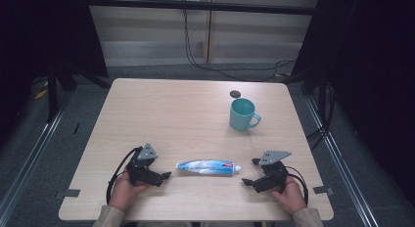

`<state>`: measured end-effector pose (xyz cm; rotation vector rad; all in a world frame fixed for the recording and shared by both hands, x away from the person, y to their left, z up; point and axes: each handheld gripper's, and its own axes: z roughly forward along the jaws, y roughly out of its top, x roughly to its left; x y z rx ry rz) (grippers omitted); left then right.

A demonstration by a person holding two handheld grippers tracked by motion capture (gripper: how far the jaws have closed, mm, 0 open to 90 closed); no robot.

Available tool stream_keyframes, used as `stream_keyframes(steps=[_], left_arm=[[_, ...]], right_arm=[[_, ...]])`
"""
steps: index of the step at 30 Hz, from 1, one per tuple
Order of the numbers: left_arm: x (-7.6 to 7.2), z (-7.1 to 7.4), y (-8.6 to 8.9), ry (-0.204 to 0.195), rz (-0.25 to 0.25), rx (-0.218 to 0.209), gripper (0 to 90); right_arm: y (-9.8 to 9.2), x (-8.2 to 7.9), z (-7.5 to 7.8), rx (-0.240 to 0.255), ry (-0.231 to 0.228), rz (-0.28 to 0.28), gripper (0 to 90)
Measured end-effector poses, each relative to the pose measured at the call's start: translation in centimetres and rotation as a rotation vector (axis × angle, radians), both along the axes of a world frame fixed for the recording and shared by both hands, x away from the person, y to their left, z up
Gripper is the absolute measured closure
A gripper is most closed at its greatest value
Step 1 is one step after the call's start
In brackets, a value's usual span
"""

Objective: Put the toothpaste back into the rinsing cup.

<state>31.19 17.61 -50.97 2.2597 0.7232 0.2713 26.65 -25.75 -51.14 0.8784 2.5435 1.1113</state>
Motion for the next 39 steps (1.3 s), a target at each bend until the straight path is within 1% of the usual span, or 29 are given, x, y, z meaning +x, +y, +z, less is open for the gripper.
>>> stream_keyframes(steps=[5, 6, 9, 10, 12, 14, 15, 16, 17, 18, 19, 20, 21, 22, 23, 24, 27, 28, 29, 30, 31, 32, 34, 35, 37, 38, 39], left_arm=[[0.0, 0.0, 0.0, 0.0, 0.001, -0.002, 5.9], [0.0, 0.0, 0.0, 0.0, 0.001, -0.001, 5.9], [0.0, 0.0, 0.0, 0.0, 0.001, -0.001, 5.9], [0.0, 0.0, 0.0, 0.0, 0.001, 0.002, 5.9], [0.0, 0.0, 0.0, 0.0, 0.001, 0.002, 5.9], [0.0, 0.0, 0.0, 0.0, 0.0, 0.0, 5.9], [0.0, 0.0, 0.0, 0.0, 0.002, -0.003, 5.9], [0.0, 0.0, 0.0, 0.0, 0.0, 0.0, 5.9], [0.0, 0.0, 0.0, 0.0, 0.0, 0.0, 5.9], [0.0, 0.0, 0.0, 0.0, 0.002, -0.003, 5.9], [0.0, 0.0, 0.0, 0.0, 0.001, 0.002, 5.9], [0.0, 0.0, 0.0, 0.001, 0.002, 0.0, 5.9], [0.0, 0.0, 0.0, 0.001, 0.002, 0.0, 5.9], [0.0, 0.0, 0.0, 0.0, 0.002, 0.0, 5.9], [0.0, 0.0, 0.0, 0.0, 0.002, 0.0, 5.9], [0.0, 0.0, 0.0, 0.0, 0.002, -0.003, 5.9], [0.0, 0.0, 0.0, 0.0, 0.0, 0.0, 5.9], [0.0, 0.0, 0.0, 0.0, 0.001, 0.0, 5.9], [0.0, 0.0, 0.0, 0.0, 0.001, 0.0, 5.9], [0.0, 0.0, 0.0, 0.001, 0.001, 0.002, 5.9], [0.0, 0.0, 0.0, 0.001, 0.001, 0.002, 5.9], [0.0, 0.0, 0.0, 0.0, 0.001, 0.001, 5.9], [0.0, 0.0, 0.0, 0.0, 0.002, 0.0, 5.9], [0.0, 0.0, 0.0, 0.0, 0.001, 0.002, 5.9], [0.0, 0.0, 0.0, 0.0, -0.001, 0.003, 5.9], [0.0, 0.0, 0.0, 0.0, 0.001, 0.002, 5.9], [0.0, 0.0, 0.0, 0.0, 0.001, 0.002, 5.9]], right_arm=[[0.1, -0.1, 0.0, 0.0, 0.001, -0.016, 14.0], [0.1, -0.2, 0.0, 0.001, 0.002, -0.027, 14.1], [0.2, -0.1, 0.1, 0.001, 0.007, -0.027, 14.2], [0.3, -0.1, 0.2, -0.011, 0.016, -0.027, 14.2], [0.4, 0.0, 0.3, -0.02, 0.025, -0.026, 14.1], [0.8, 0.1, 0.6, -0.048, 0.049, -0.016, 14.6], [0.8, 0.1, 0.6, -0.048, 0.049, -0.016, 14.6], [1.0, 0.3, 0.9, -0.057, 0.064, 0.006, 19.5], [1.0, 0.3, 0.9, -0.057, 0.064, 0.006, 19.5], [1.2, 0.6, 1.2, -0.05, 0.098, 0.033, 21.8], [1.2, 0.6, 1.2, -0.05, 0.098, 0.033, 21.8], [1.4, 0.7, 1.3, -0.075, 0.104, 0.036, 21.4], [1.7, 0.9, 1.6, -0.115, 0.106, 0.037, 19.8], [2.0, 1.2, 1.9, -0.121, 0.124, 0.054, 21.9], [2.0, 1.2, 1.9, -0.121, 0.124, 0.054, 21.9], [2.2, 1.4, 2.2, -0.137, 0.127, 0.065, 22.1], [2.8, 1.8, 3.1, -0.157, 0.137, 0.079, 21.4], [3.1, 2.1, 3.5, -0.156, 0.153, 0.095, 22.3], [3.1, 2.1, 3.5, -0.156, 0.153, 0.095, 22.3], [3.6, 2.3, 3.8, -0.172, 0.154, 0.117, 22.7], [3.6, 2.3, 3.8, -0.172, 0.154, 0.117, 22.7], [4.0, 2.6, 4.2, -0.162, 0.172, 0.131, 22.8], [4.2, 2.7, 4.3, -0.166, 0.169, 0.136, 21.9], [4.6, 2.9, 4.5, -0.175, 0.156, 0.149, 21.7], [5.1, 3.0, 4.8, -0.193, 0.145, 0.168, 20.7], [5.6, 3.1, 4.9, -0.201, 0.143, 0.183, 20.8], [5.8, 3.2, 5.0, -0.214, 0.148, 0.183, 20.8]])
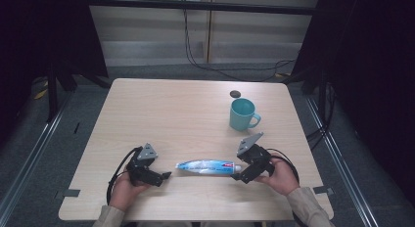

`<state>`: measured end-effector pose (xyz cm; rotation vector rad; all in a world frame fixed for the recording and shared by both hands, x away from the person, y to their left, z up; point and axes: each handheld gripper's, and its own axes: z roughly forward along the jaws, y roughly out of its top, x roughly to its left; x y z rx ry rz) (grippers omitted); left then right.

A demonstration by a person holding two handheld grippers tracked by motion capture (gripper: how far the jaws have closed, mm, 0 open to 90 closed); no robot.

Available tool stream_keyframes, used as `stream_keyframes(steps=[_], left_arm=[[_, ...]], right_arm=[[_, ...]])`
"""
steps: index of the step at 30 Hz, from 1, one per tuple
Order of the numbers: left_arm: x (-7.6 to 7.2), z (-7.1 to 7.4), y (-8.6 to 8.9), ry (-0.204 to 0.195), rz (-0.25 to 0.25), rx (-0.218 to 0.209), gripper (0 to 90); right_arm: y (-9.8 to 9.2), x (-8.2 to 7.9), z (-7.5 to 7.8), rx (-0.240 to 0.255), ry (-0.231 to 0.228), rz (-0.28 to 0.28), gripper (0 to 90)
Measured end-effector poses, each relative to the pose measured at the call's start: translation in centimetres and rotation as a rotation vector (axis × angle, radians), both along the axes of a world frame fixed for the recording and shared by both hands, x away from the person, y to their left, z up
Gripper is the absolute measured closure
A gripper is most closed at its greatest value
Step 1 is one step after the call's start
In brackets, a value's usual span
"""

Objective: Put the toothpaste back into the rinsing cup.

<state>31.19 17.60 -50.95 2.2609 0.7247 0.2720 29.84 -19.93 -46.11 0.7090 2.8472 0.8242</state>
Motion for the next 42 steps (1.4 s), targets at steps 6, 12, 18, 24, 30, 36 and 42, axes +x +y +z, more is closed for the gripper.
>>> stream_keyframes(steps=[6, 12, 18, 24, 30, 36, 42], left_arm=[[0.0, 0.0, 0.0, 0.0, 0.0, 0.0, 5.9], [0.0, 0.0, 0.0, 0.0, 0.0, 0.0, 5.9], [0.0, 0.0, 0.0, 0.0, -0.001, 0.001, 5.9], [0.0, 0.0, 0.0, 0.0, 0.0, -0.001, 5.9], [0.0, 0.0, 0.0, -0.001, 0.001, 0.0, 5.9], [0.0, 0.0, 0.0, -0.001, 0.005, -0.001, 5.9], [0.0, 0.0, 0.0, -0.001, 0.004, 0.0, 5.9]], right_arm=[[1.2, 0.6, 0.1, -0.036, 0.014, 0.019, 20.0], [2.7, 1.0, 0.6, -0.055, -0.001, 0.067, 19.9], [3.9, 1.4, 0.9, -0.067, -0.012, 0.096, 20.7], [4.6, 1.7, 0.9, -0.075, -0.003, 0.107, 20.4], [5.2, 2.0, 1.0, -0.09, 0.004, 0.118, 20.3], [5.8, 2.1, 1.0, -0.104, 0.007, 0.134, 20.4], [6.3, 2.3, 0.8, -0.131, 0.023, 0.141, 20.6]])
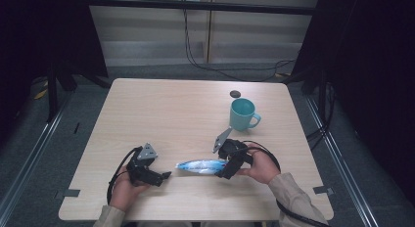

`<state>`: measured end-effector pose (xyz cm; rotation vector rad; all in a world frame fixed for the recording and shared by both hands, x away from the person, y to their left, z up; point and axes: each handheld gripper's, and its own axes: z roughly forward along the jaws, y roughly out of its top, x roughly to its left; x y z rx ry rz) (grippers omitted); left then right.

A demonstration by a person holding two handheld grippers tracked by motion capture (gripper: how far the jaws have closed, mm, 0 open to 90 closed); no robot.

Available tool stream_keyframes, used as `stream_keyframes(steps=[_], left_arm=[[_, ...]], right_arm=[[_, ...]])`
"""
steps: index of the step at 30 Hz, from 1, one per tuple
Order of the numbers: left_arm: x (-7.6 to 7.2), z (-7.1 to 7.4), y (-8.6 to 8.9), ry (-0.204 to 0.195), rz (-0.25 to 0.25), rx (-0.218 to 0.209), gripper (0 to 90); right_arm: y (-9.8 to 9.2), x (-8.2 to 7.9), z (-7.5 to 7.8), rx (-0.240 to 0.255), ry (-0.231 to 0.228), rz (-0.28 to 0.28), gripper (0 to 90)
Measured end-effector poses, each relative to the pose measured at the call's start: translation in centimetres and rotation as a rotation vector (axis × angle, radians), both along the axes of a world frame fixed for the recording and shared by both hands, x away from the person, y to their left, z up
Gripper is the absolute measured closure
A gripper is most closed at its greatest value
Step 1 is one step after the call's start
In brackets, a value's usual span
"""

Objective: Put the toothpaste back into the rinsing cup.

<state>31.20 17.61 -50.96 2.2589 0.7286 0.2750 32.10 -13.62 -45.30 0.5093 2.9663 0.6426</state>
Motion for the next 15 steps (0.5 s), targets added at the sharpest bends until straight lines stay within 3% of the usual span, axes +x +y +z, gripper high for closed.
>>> stream_keyframes(steps=[15], left_arm=[[0.0, 0.0, 0.0, 0.0, 0.0, 0.0, 6.0]], right_arm=[[0.84, 0.34, -0.23, -0.037, 0.022, 0.021, 22.8]])
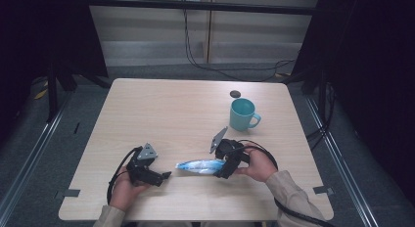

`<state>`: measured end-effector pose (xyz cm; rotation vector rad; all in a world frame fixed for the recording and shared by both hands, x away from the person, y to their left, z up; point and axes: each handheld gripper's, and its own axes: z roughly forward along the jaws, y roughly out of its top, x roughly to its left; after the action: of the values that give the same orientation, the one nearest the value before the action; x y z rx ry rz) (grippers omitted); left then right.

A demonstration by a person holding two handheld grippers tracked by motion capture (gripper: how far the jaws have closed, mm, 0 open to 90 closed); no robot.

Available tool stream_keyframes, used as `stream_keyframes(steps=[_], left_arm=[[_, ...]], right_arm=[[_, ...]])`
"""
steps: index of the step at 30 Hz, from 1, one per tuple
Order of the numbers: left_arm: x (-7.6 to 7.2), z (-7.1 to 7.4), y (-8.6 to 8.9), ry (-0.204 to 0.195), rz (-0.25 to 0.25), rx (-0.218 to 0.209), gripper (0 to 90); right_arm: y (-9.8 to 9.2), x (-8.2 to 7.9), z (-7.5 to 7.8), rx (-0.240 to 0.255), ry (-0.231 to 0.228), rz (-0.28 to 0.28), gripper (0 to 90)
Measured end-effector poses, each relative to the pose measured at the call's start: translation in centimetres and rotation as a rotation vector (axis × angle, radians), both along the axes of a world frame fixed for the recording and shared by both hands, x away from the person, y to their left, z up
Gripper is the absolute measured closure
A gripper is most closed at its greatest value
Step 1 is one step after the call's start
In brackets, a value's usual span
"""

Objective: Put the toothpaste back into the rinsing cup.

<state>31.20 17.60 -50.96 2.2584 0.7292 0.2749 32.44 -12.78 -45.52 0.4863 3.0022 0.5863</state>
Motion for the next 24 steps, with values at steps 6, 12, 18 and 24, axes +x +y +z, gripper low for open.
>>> stream_keyframes(steps=[6, 12, 18, 24], left_arm=[[0.0, 0.0, 0.0, 0.0, 0.0, -0.001, 5.9], [0.0, 0.0, 0.0, 0.0, 0.0, 0.0, 6.0], [0.0, 0.0, 0.0, 0.0, 0.0, 0.001, 6.0], [0.0, 0.0, 0.0, 0.0, 0.0, 0.001, 5.9]], right_arm=[[0.3, 0.0, -0.1, -0.008, 0.003, 0.005, 23.5], [0.7, 0.2, -0.2, -0.016, 0.001, 0.03, 24.1], [1.6, 0.2, -0.3, -0.046, 0.002, 0.051, 24.8], [2.2, 0.3, -0.5, -0.07, 0.01, 0.07, 25.4]])
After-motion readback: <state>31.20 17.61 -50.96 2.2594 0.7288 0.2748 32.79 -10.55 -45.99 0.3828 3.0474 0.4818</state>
